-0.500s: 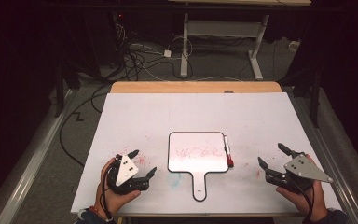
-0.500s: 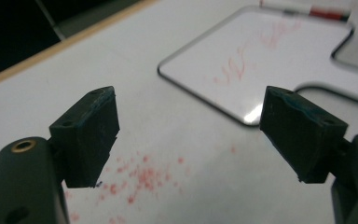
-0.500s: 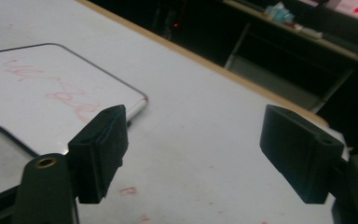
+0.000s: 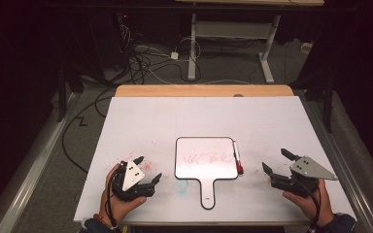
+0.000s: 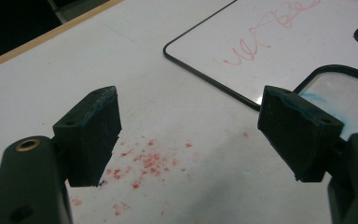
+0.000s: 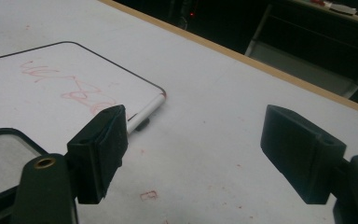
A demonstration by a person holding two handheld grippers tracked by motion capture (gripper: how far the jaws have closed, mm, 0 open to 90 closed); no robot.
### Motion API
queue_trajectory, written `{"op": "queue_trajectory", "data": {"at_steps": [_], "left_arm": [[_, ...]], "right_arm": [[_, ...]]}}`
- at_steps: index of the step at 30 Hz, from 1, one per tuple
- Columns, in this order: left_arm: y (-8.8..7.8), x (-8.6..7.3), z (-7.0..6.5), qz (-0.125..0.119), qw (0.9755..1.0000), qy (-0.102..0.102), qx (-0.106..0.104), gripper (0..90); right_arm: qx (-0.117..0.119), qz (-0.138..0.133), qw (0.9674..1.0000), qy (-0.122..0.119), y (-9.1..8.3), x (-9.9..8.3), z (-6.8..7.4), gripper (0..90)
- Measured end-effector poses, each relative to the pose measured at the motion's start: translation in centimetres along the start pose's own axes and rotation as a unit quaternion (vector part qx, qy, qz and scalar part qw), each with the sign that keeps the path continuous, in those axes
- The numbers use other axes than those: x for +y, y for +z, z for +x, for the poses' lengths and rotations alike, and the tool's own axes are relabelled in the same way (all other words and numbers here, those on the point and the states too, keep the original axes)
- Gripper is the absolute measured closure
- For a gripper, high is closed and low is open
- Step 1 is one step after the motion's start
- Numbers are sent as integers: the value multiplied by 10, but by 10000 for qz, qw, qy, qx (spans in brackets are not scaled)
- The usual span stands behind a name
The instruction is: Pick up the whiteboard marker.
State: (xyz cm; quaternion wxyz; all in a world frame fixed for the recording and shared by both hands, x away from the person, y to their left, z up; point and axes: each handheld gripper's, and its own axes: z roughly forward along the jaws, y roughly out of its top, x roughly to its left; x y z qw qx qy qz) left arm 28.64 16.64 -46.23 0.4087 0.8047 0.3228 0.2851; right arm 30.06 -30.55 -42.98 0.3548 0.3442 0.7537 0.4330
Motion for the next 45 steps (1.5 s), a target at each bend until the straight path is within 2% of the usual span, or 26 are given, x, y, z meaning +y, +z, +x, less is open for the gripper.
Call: {"op": "queue_trajectory", "data": {"at_steps": [3,6,8,11,13,14,16,18,19,20,22,23,25,26,29,31,33,36,38,39,42,43,45], "left_arm": [[3,0,-1,149,9998,143,17,206],[7,0,-1,240,9996,127,-27,205],[8,0,0,282,9995,151,-10,205],[10,0,-1,307,9993,189,-53,206],[12,0,-3,371,9991,155,-102,205],[13,0,-3,370,9991,137,-128,205],[14,1,-4,385,9991,126,-156,205],[15,2,-6,415,9988,212,-155,205],[15,2,-7,429,9987,229,-150,205],[15,1,-7,431,9987,223,-167,205],[15,1,-6,455,9986,223,-165,205],[15,0,-6,456,9986,215,-164,206],[15,0,-5,462,9986,174,-172,206],[14,-1,-5,463,9986,182,-169,206],[15,0,-6,476,9985,199,-197,207],[15,0,-6,495,9983,228,-217,207],[16,0,-7,517,9981,249,-226,207],[16,-1,-7,524,9980,241,-243,207],[16,-1,-7,532,9980,250,-245,207],[16,-1,-7,539,9979,262,-238,207],[16,0,-8,543,9978,275,-258,206],[16,0,-8,548,9978,282,-260,206],[17,0,-8,560,9977,277,-276,206]], "right_arm": [[15,-6,10000,-82,3,0,0,234],[37,51,10000,-44,12,3,-2,237],[90,192,9998,-48,20,4,-4,236],[425,439,9981,-33,30,5,-8,232],[787,641,9946,234,38,7,-14,251],[887,724,9927,385,43,10,-16,265],[1005,949,9889,540,54,15,-19,291],[1101,1145,9850,680,68,20,-20,320],[1214,1266,9820,693,76,21,-21,333],[1336,1419,9776,796,83,23,-21,353],[1346,1686,9724,889,97,26,-20,358],[1427,1832,9679,963,103,27,-21,371],[1462,1921,9637,1137,112,28,-22,382],[1547,1998,9599,1216,117,29,-23,384],[1713,2139,9513,1411,128,31,-23,423],[1721,2154,9497,1482,134,32,-21,444],[1754,2279,9456,1522,140,31,-20,450],[1732,2391,9421,1592,148,29,-18,496],[1758,2399,9408,1625,152,27,-17,574],[1813,2422,9390,1636,153,27,-16,591],[1810,2442,9386,1630,155,26,-15,671],[1868,2442,9372,1646,155,25,-15,691],[1888,2424,9364,1698,155,24,-15,702]]}}
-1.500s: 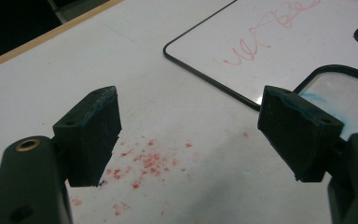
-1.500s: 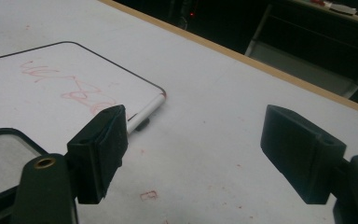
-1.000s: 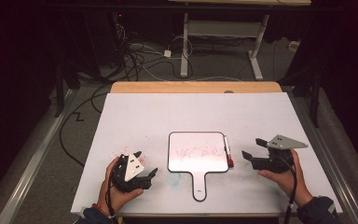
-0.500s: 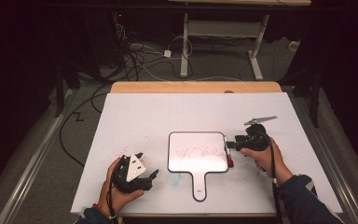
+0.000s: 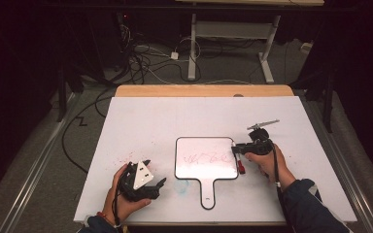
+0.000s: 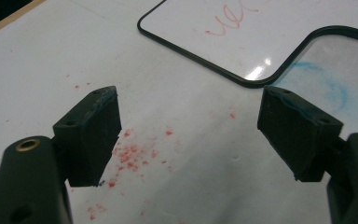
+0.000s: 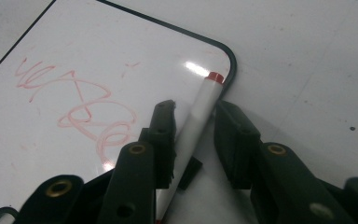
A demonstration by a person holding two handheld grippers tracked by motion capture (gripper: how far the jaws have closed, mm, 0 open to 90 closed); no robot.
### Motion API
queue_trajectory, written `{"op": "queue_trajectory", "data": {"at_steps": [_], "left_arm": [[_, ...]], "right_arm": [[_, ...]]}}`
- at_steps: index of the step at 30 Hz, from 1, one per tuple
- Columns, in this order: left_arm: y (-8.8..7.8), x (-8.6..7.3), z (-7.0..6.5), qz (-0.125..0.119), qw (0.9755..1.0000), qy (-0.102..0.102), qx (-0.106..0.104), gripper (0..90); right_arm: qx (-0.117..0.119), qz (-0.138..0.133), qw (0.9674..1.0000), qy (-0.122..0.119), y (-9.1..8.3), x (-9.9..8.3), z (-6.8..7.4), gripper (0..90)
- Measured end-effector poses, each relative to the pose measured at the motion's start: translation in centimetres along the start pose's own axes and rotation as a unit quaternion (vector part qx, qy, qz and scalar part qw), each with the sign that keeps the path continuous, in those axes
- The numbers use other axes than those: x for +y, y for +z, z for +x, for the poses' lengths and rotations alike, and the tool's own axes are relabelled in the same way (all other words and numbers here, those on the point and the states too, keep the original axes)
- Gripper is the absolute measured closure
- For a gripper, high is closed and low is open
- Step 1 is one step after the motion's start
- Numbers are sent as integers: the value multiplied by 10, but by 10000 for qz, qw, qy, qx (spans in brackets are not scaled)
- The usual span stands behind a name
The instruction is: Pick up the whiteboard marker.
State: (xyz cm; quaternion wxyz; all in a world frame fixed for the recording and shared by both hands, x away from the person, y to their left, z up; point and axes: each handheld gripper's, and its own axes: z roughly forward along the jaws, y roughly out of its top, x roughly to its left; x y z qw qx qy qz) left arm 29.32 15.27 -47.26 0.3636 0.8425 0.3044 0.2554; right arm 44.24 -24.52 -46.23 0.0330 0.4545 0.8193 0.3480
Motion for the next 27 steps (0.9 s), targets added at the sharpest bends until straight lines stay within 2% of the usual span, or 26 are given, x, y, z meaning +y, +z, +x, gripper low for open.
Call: {"op": "queue_trajectory", "data": {"at_steps": [3,6,10,13,17,21,25,27], "left_arm": [[0,0,0,10,10000,2,-12,206],[0,0,-1,-5,10000,-5,-23,205],[0,1,0,-4,10000,-41,-36,204],[0,1,0,-29,9999,-110,-16,215],[0,4,0,-85,9998,-151,-82,215],[1,8,0,-163,9996,-160,-141,215],[5,17,2,-295,9986,-329,-297,224],[7,23,3,-396,9973,-448,-436,224]], "right_arm": [[73,-16,10000,3,1,0,2,737],[-111,-97,9998,-99,0,0,3,808],[-123,-140,9998,-110,-2,-1,1,812],[-142,-218,9994,-208,-6,0,2,813],[-212,-434,9980,-401,-16,2,10,813],[-172,-691,9963,-490,-27,4,17,813],[-131,-918,9937,-627,-37,5,23,813],[-87,-1037,9924,-655,-41,6,27,813]]}}
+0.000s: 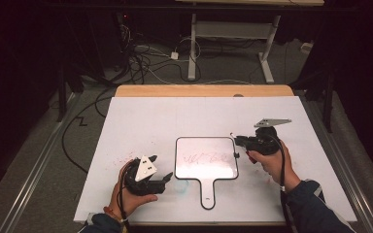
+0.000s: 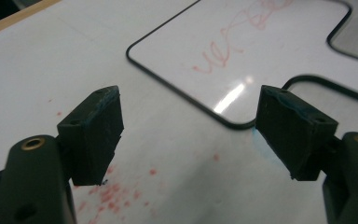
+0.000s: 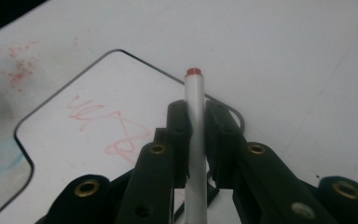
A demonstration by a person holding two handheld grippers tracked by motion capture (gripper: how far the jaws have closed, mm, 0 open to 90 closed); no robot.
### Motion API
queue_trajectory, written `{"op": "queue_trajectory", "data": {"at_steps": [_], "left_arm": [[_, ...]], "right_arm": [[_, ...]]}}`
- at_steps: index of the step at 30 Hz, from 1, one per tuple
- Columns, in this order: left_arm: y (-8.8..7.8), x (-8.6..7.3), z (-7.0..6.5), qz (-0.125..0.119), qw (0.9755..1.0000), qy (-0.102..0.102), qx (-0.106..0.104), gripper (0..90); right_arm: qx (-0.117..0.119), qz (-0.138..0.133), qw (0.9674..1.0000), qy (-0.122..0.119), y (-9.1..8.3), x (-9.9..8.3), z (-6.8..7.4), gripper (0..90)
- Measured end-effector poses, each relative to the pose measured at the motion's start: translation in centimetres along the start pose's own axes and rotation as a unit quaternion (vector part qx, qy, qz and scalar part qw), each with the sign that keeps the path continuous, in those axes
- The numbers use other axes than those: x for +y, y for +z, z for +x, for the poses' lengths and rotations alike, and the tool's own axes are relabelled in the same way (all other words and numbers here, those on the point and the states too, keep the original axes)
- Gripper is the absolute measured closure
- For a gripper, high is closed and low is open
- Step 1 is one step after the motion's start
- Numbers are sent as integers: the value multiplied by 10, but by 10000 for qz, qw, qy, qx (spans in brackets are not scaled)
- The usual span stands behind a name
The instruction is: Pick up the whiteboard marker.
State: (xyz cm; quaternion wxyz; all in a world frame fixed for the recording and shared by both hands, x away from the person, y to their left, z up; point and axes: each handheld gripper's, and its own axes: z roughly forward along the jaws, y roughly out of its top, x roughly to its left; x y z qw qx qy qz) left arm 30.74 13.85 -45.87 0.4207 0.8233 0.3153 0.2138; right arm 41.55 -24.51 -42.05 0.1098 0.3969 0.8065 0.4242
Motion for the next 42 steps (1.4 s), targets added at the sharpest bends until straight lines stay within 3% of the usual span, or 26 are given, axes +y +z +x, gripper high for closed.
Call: {"op": "queue_trajectory", "data": {"at_steps": [4,7,8,11,16,19,21,27,33,35,38,42], "left_arm": [[7,14,-4,-172,9992,-176,-319,232],[14,27,-10,-326,9976,-217,-571,250],[20,37,-17,-433,9956,-258,-794,254],[28,48,-23,-507,9938,-285,-949,267],[47,73,-38,-733,9866,-396,-1405,290],[59,83,-48,-728,9842,-438,-1550,304],[67,87,-52,-717,9830,-451,-1626,318],[82,93,-55,-821,9757,-754,-1886,376],[86,97,-56,-871,9761,-735,-1848,523],[86,97,-57,-846,9771,-620,-1851,622],[86,99,-60,-776,9824,-417,-1650,672],[86,98,-56,-806,9826,-469,-1603,761]], "right_arm": [[59,-295,9995,-49,-7,3,7,813],[262,-628,9977,-60,-12,5,20,814],[277,-704,9971,-124,-12,6,24,814],[316,-854,9955,-253,-13,6,38,814],[462,-999,9934,-318,-11,5,52,814],[666,-1107,9911,-324,-9,2,62,815],[668,-1134,9907,-357,-8,1,67,814],[755,-1251,9887,-330,-8,-3,75,814],[671,-1353,9878,-383,-11,-5,77,814],[615,-1417,9871,-412,-14,-5,78,814],[590,-1451,9866,-454,-16,-6,79,813],[569,-1490,9860,-496,-18,-7,80,812]]}}
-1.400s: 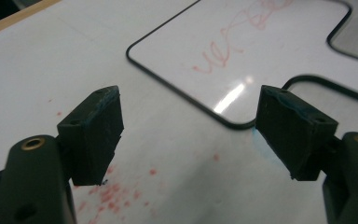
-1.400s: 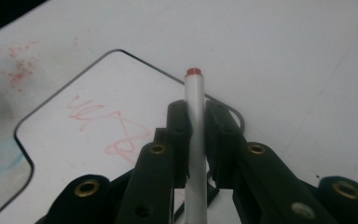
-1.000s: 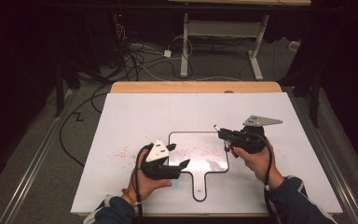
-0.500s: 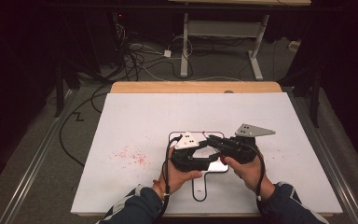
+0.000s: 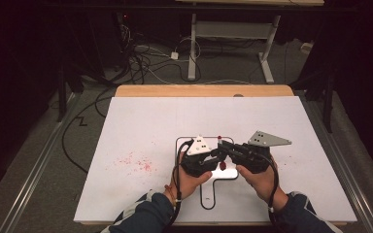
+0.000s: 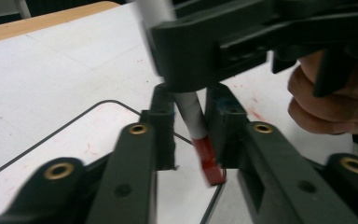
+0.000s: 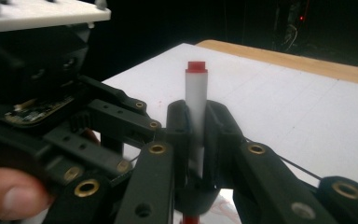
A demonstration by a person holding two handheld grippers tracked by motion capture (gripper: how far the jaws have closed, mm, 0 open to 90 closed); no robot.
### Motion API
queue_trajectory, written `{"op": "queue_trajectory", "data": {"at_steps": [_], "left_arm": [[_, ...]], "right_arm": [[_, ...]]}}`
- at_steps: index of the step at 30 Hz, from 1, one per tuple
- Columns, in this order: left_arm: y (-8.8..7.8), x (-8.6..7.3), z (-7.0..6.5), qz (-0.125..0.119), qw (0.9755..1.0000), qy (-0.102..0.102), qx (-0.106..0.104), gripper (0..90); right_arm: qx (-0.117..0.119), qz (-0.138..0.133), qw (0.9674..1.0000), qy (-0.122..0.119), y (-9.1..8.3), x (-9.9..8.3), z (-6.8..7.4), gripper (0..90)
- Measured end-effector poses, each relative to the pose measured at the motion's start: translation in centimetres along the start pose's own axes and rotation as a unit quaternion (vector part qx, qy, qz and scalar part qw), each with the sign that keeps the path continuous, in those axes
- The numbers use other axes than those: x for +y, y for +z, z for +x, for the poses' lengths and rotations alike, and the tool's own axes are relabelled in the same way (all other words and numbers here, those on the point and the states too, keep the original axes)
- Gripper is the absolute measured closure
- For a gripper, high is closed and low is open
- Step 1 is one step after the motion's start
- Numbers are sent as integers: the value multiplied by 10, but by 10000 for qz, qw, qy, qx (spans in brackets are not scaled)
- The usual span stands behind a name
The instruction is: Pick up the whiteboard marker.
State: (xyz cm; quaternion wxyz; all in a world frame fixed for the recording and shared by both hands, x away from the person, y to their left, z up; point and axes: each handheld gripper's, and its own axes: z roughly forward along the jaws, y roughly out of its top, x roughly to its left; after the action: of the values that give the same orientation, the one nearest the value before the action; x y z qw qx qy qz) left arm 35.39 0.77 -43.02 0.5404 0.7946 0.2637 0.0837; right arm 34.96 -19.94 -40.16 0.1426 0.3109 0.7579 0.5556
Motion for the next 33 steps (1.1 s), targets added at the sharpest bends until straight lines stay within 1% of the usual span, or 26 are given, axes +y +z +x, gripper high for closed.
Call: {"op": "queue_trajectory", "data": {"at_steps": [3,5,6,7,8,10,12,14,15,16,17,18,19,20,21,22,23,24,25,26,28,29,30,31,32,33], "left_arm": [[-1,0,0,-6,9999,104,64,776],[-2,0,1,-6,9999,119,45,786],[-2,-1,1,-5,9997,204,94,786],[-2,-1,1,-5,9997,204,94,787],[-2,-1,1,11,9996,250,100,787],[-2,-1,0,51,9992,365,146,788],[-2,-3,2,70,9992,355,149,788],[-3,-4,5,106,9990,394,171,788],[-4,-5,7,89,9990,403,181,788],[-5,-6,9,44,9992,377,150,788],[-6,-7,12,57,9993,372,78,788],[-7,-8,14,48,9991,394,112,788],[-8,-9,15,6,9990,410,189,788],[-9,-9,16,3,9988,428,225,788],[-11,-9,18,0,9985,464,281,788],[-14,-8,19,-26,9983,484,324,788],[-16,-8,20,-22,9982,494,350,788],[-18,-8,21,-26,9978,523,408,789],[-20,-8,22,-60,9976,521,443,788],[-22,-9,24,-52,9977,510,445,788],[-27,-9,27,-88,9974,502,504,788],[-29,-9,29,-106,9977,466,490,788],[-34,-10,32,-109,9970,482,588,788],[-34,-10,32,-109,9970,482,588,788],[-39,-10,35,-103,9970,454,623,788],[-39,-10,35,-103,9970,454,623,788]], "right_arm": [[-39,-23,10000,-52,-1,1,2,811],[-62,-11,10000,-62,-2,1,4,809],[-64,-12,10000,-65,-2,1,4,808],[-70,-9,10000,-70,-1,1,5,805],[-70,-9,10000,-70,-1,1,5,805],[-62,12,10000,-68,-1,1,5,791],[-37,-10,10000,-75,-4,1,5,746],[-83,-36,9999,-107,-5,1,5,735],[-149,-38,9998,-152,-8,2,5,717],[-199,-43,9996,-172,-10,2,4,716],[-267,-48,9994,-234,-17,2,1,702],[-267,-48,9994,-234,-17,2,1,702],[-372,-17,9987,-333,-23,1,-3,654],[-444,-20,9981,-430,-27,0,-4,647],[-526,-22,9969,-589,-31,-2,-6,637],[-526,-22,9969,-589,-31,-2,-6,637],[-575,32,9962,-646,-38,-6,-10,584],[-588,53,9958,-695,-42,-8,-12,561],[-609,60,9956,-702,-47,-10,-14,534],[-609,60,9956,-702,-47,-10,-14,534],[-633,7,9957,-674,-57,-14,-18,487],[-771,-16,9941,-761,-67,-17,-20,444],[-814,-37,9933,-815,-72,-19,-22,431],[-814,-37,9933,-815,-72,-19,-22,431],[-907,-18,9915,-931,-79,-22,-24,404],[-1007,15,9898,-1009,-82,-24,-24,391]]}}
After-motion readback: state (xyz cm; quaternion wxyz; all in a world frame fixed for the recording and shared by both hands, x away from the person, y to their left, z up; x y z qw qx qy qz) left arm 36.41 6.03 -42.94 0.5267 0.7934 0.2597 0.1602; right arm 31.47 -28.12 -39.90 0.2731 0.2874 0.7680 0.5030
